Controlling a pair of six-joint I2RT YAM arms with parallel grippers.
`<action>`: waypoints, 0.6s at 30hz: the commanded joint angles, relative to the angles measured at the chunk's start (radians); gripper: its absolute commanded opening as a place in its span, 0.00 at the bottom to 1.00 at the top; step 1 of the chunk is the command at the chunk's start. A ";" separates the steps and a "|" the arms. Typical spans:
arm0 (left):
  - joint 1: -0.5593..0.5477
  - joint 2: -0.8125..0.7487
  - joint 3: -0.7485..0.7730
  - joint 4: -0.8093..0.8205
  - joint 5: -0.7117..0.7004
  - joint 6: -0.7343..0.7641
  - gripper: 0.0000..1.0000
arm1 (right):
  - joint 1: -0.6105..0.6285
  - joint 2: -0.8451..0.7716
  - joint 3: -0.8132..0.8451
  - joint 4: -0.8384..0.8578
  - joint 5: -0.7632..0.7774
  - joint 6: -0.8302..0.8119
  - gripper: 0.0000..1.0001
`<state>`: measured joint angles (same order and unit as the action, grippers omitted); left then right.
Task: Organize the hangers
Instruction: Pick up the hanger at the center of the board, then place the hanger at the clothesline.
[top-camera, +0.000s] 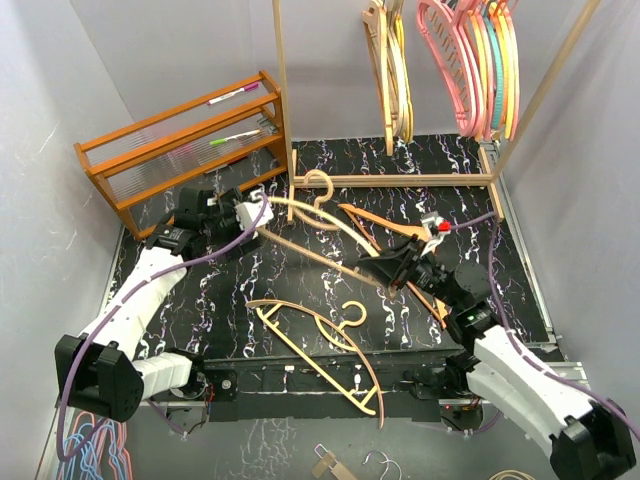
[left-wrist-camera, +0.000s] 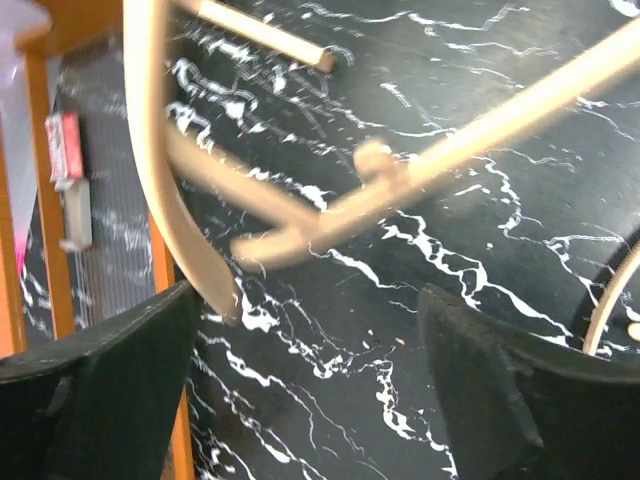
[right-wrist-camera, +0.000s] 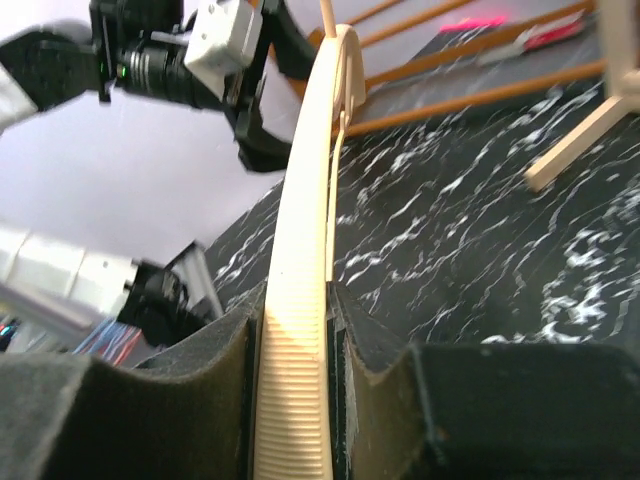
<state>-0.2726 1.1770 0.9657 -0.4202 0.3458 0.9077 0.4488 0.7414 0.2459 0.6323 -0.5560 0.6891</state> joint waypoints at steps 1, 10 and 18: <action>0.022 0.025 0.088 0.034 -0.160 -0.160 0.96 | 0.004 -0.074 0.254 -0.564 0.242 -0.199 0.08; 0.025 0.107 0.296 -0.046 -0.397 -0.361 0.97 | 0.013 -0.099 0.685 -1.011 0.513 -0.411 0.08; 0.130 0.107 0.377 -0.082 -0.406 -0.489 0.97 | 0.013 0.046 1.003 -0.985 0.503 -0.534 0.08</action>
<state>-0.2119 1.2999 1.3006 -0.4622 -0.0296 0.5106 0.4580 0.7231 1.1114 -0.4015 -0.0719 0.2501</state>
